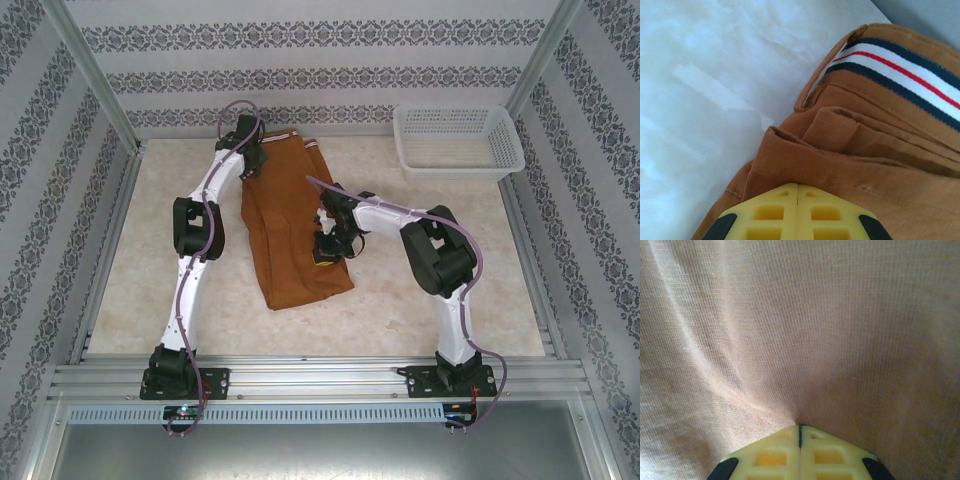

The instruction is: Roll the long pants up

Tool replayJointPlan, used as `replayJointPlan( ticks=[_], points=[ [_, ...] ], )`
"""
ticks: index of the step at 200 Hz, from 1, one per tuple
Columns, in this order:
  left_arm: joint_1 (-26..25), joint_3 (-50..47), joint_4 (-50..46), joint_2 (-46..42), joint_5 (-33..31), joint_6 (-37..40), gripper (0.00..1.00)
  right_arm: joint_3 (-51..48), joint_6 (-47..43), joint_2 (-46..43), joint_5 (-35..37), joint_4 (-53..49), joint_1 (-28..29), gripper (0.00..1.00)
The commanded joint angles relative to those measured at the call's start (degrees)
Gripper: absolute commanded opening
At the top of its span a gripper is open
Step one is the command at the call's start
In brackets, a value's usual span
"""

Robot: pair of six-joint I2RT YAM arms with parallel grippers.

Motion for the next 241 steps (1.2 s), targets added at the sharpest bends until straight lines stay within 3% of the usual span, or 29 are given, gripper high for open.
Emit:
replayJointPlan(
  ticks=[1, 47, 108, 118, 125, 136, 143, 164, 185, 213, 221, 229, 241],
  points=[
    [1.56, 1.94, 6.61, 2.86, 3.89, -2.23, 0.0, -4.98, 3.58, 0.56, 1.86, -1.93, 3.18, 0.0],
    [1.6, 3.75, 11.29, 5.4, 6.45, -2.51, 0.0, -4.2, 6.83, 2.32, -0.67, 0.44, 7.34, 0.0],
    [2.0, 5.42, 13.2, 5.68, 9.22, -2.8, 0.0, -2.89, 5.34, 1.66, 2.48, -2.05, 8.41, 0.0],
    [2.24, 6.13, 13.2, 5.2, 10.08, -3.04, 0.08, -2.42, 4.19, 0.29, 4.1, -3.01, 8.27, 0.0],
    [2.48, 6.59, 13.41, 4.58, 11.02, -3.23, 0.29, -1.91, 2.99, -0.99, 5.46, -3.62, 8.13, 0.06],
    [2.65, 6.74, 14.19, 2.95, 12.49, -3.03, 0.81, -0.68, 0.78, -3.3, 8.06, -4.68, 7.69, 0.47],
    [2.76, 6.74, 14.35, 1.58, 13.33, -2.54, 0.99, 0.38, -0.45, -4.88, 10.34, -5.68, 7.33, 0.64],
    [3.06, 6.74, 11.13, -4.24, 14.41, 1.0, 1.0, 5.23, -3.59, -8.69, 18.92, -9.14, 5.27, 0.88],
    [3.08, 6.0, 3.91, -11.24, 11.43, 6.61, 1.0, 9.19, -9.36, -12.84, 32.35, -10.38, 4.35, 0.98],
    [3.01, -5.25, 2.29, -23.27, 10.24, 12.2, 1.0, 7.33, -19.75, -19.46, 52.83, -1.95, 6.49, 0.98],
    [2.79, -9.72, 2.68, -26.75, 11.16, 12.85, 1.0, 5.15, -22.82, -20.57, 52.64, 1.97, 5.86, 0.98],
    [2.19, -14.57, 3.19, -30.32, 12.2, 13.47, 1.0, 4.8, -24.41, -20.67, 47.81, 2.26, 4.09, 0.97],
    [0.8, -22.45, 4.24, -36.29, 13.67, 14.09, 1.0, 6.9, -24.21, -19.38, 40.67, -1.45, 1.37, 0.78]
  ],
)
